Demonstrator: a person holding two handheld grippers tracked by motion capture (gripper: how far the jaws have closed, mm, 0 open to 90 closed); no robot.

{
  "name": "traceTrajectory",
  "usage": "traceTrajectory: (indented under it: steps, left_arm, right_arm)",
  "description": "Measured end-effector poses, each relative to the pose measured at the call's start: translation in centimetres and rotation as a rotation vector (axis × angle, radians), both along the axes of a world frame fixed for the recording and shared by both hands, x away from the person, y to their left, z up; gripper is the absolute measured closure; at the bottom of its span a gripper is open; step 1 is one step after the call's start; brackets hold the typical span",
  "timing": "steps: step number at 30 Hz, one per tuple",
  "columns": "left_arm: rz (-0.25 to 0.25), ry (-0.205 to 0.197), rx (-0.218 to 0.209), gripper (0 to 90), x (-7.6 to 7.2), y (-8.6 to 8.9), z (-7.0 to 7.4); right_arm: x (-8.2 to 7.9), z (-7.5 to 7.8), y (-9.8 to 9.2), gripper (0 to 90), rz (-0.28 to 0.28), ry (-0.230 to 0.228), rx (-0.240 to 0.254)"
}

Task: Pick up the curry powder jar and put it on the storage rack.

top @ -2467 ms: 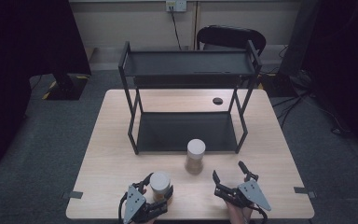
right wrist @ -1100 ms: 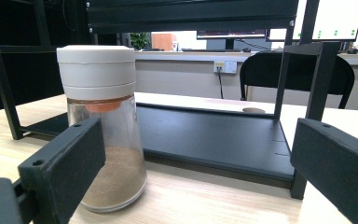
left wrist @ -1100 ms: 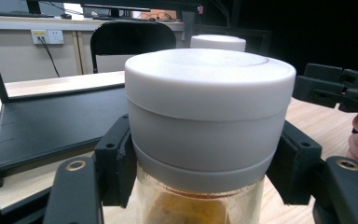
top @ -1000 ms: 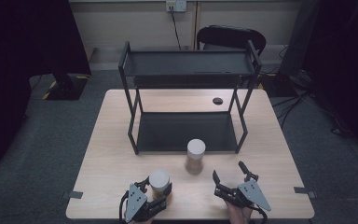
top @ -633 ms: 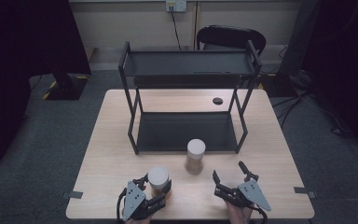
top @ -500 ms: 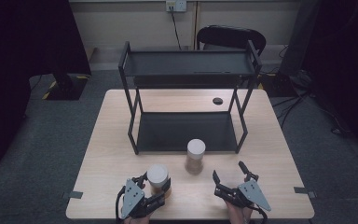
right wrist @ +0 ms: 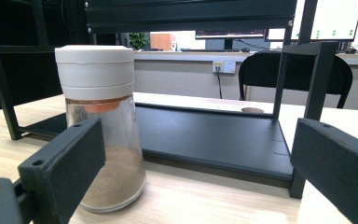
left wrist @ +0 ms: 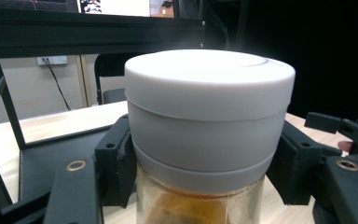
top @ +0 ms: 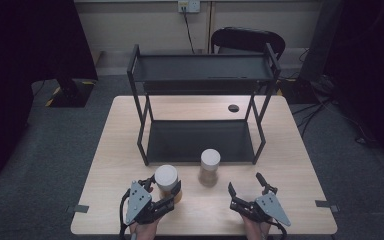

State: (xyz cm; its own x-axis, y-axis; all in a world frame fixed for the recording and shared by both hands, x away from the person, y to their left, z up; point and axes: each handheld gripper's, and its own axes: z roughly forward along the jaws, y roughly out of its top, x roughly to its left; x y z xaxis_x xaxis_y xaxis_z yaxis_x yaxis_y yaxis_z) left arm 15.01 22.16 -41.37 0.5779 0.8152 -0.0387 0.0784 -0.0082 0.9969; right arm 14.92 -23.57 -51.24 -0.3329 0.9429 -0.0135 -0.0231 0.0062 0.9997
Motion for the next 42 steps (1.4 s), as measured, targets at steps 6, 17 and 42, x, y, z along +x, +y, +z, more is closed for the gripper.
traceTrajectory:
  steps: [6, 17, 42]
  left_arm:
    - [0.004, -0.004, -0.004, 34.8, 0.7, 0.2, 1.4]
    - [0.013, -0.015, -0.007, 34.8, 2.3, 0.6, 3.5]
    - [0.009, -0.086, -0.031, 34.8, 6.3, 1.3, 10.2]
  right_arm:
    - [0.0, 0.0, 0.0, 1.9, 0.000, 0.000, 0.000]
    - [0.0, 0.0, 0.0, 1.9, -0.003, 0.000, 0.000]
    - [0.0, 0.0, 0.1, 1.9, -0.007, 0.000, -0.001]
